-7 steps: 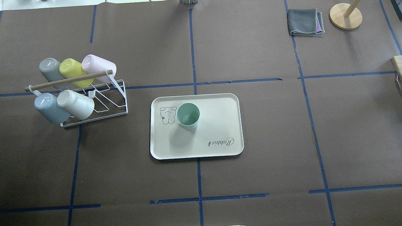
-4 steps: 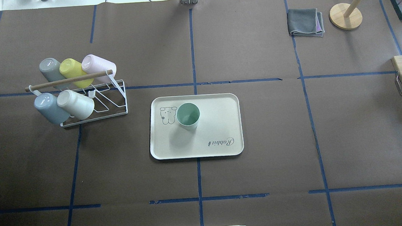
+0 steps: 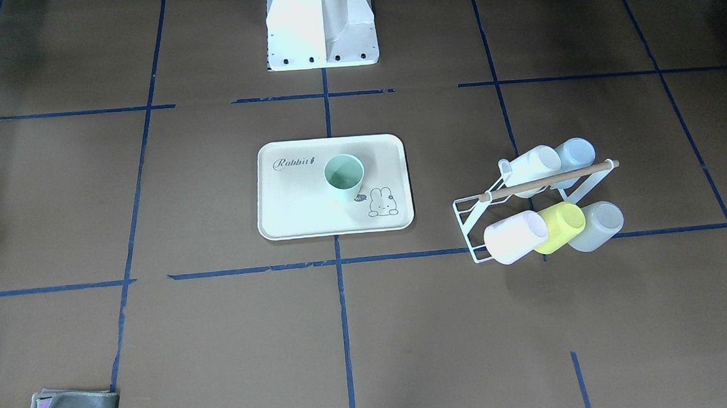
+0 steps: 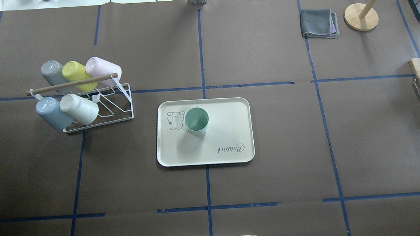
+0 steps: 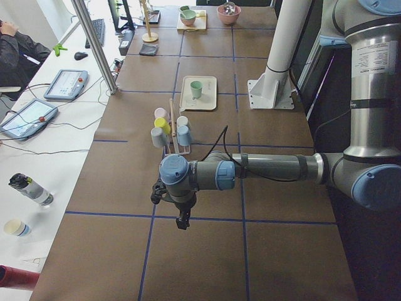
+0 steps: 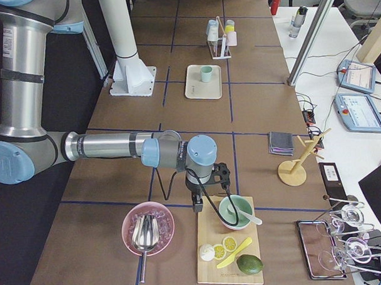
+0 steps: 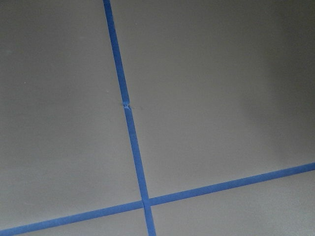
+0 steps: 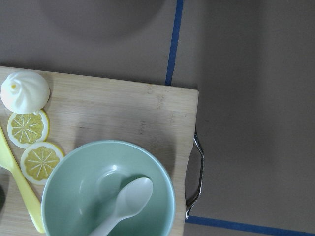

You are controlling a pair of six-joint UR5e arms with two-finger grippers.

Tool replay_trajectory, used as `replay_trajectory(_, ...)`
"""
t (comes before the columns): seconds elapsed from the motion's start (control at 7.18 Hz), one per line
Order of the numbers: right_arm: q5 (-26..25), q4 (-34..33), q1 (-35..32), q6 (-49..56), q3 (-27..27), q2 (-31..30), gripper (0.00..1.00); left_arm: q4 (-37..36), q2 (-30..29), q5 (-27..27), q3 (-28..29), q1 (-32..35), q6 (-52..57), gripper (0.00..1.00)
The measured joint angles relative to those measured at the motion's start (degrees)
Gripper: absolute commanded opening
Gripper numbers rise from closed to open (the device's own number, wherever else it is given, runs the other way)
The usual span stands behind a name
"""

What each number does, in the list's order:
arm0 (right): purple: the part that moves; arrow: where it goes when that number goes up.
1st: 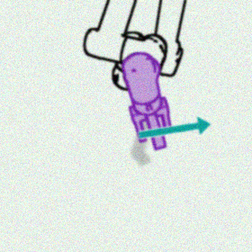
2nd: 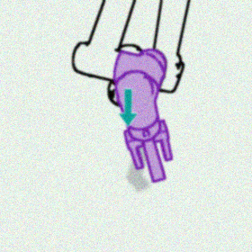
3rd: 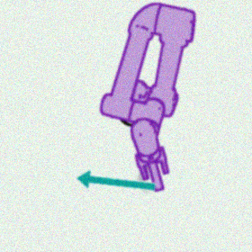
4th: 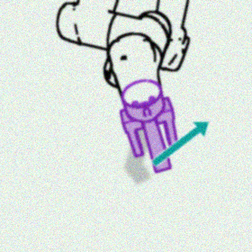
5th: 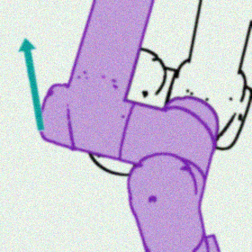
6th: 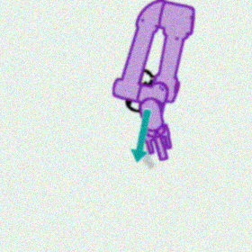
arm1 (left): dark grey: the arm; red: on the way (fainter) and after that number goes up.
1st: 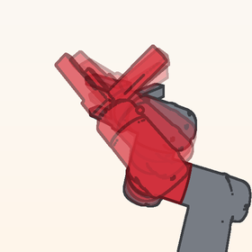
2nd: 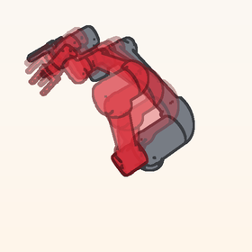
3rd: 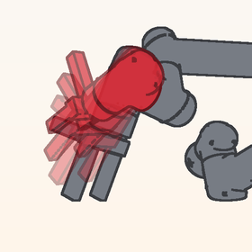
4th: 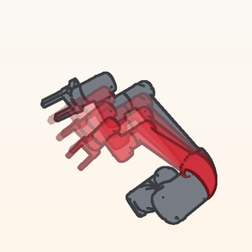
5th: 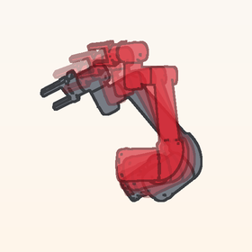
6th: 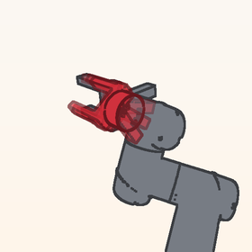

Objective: Pick up and place green cup on tray

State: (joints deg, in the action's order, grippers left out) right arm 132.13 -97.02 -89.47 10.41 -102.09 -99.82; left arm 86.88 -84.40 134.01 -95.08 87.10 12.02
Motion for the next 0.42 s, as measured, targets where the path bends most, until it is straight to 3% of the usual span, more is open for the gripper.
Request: replay_trajectory(0.42, -0.03, 0.01, 0.00, -0.43, 0.00, -0.02, 1.00, 0.17, -0.06, 0.05, 0.13, 0.00, -0.06, 1.00)
